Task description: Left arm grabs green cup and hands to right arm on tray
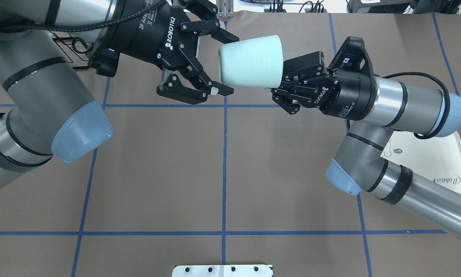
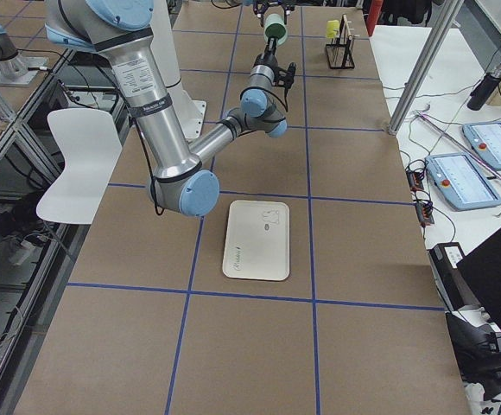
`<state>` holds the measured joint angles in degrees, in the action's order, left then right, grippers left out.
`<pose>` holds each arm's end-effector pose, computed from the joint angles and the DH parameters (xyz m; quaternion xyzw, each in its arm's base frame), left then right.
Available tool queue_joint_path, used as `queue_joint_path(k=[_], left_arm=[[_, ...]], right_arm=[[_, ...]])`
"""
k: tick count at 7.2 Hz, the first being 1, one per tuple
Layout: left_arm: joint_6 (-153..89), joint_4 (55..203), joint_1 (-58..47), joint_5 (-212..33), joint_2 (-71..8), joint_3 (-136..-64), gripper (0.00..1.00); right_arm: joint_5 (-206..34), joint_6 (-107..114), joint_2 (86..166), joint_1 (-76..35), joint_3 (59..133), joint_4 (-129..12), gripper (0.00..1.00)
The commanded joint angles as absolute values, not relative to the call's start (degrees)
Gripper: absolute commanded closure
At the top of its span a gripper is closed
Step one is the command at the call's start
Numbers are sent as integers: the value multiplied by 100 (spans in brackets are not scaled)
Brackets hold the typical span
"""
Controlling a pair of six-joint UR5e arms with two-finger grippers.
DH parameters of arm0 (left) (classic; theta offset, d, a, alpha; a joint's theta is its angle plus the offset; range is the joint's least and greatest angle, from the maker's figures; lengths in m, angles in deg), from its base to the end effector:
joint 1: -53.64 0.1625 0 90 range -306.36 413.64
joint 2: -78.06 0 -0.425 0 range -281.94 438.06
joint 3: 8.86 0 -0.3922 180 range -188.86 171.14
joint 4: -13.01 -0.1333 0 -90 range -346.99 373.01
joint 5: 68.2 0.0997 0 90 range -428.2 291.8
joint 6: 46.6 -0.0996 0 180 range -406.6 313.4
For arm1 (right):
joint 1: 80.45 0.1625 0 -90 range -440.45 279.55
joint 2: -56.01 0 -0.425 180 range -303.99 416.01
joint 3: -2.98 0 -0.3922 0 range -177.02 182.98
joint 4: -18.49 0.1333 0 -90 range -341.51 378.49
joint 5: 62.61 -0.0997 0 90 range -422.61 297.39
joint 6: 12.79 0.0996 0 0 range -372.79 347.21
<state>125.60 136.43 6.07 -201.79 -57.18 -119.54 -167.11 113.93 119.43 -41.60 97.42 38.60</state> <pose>0.3010 -0.4251 -0.0064 -0.4401 0.6042 -0.4240 0.5113 -0.3286 -0.4038 0.2028 -0.0246 -0.9361 0.1082 0.3338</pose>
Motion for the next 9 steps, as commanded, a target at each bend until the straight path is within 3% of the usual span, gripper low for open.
queue_joint_path(k=[1,6,9], left_arm=[[12366,13650,600,-20179,-5712,-11960,0],[11561,13589,556,-20179,-5694,-11934,0],[9849,13536,504,-20162,-5581,-11557,0]], right_arm=[[-16711,11395,11990,-4151,9711,3862,100],[-17252,10356,12263,-3116,8800,3582,100],[-18991,8178,12289,-2229,8762,1251,100]])
